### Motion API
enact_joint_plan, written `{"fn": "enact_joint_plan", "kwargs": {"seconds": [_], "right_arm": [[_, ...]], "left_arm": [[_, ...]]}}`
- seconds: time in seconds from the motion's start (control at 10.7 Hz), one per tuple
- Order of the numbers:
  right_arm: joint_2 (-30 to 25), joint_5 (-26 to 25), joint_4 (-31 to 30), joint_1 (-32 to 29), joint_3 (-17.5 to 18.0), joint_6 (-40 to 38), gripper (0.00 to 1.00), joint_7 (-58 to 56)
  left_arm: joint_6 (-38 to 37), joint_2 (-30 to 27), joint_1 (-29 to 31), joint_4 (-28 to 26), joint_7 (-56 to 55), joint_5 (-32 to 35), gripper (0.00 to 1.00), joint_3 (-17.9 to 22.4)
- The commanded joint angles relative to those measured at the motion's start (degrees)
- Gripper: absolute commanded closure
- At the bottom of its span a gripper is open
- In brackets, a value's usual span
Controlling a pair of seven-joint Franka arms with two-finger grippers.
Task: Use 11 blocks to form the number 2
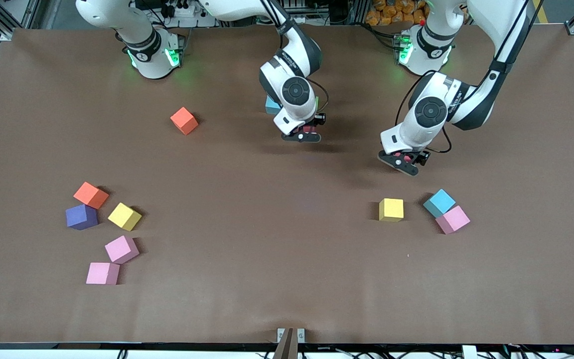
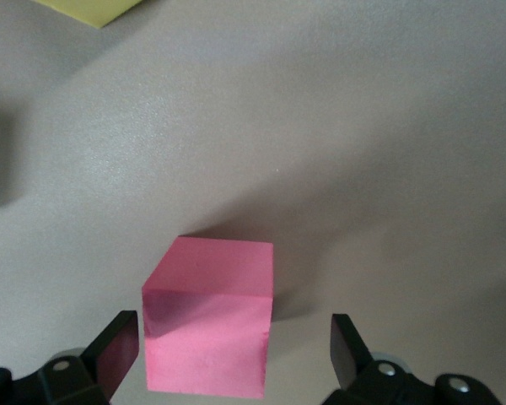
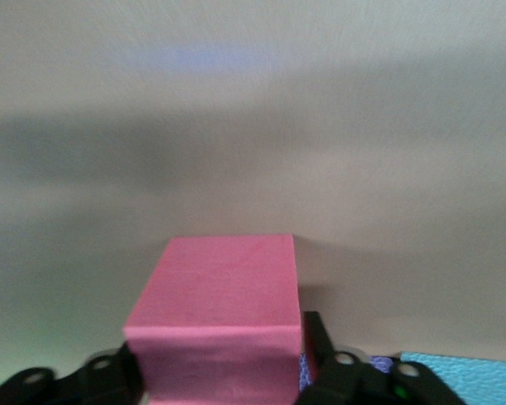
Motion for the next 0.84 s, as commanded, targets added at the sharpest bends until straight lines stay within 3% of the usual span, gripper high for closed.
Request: {"fn": "enact_joint_plan", "kwargs": {"seconds": [0.0,0.37,0.75], "right_arm": [[0.8,1.9,1.2,0.1,0.2,-0.3,0.00,0.6],[-1.4,1.8,1.3,-0.7,-0.6,-2.4,0.00,0.2],[-3.9,1.0,1.9,-0.8,-4.0,-4.8,0.00,-2.1]], "left_arm": [[1.9,-0.5,0.1,-1.4,-1.5,2.2,0.00,0.1],[2.4,-0.5,0.3,-1.9,-1.5,4.2,0.00,0.4],[3.1,0.2,0.3,-2.2,-1.5,4.3,0.01,0.5]]}}
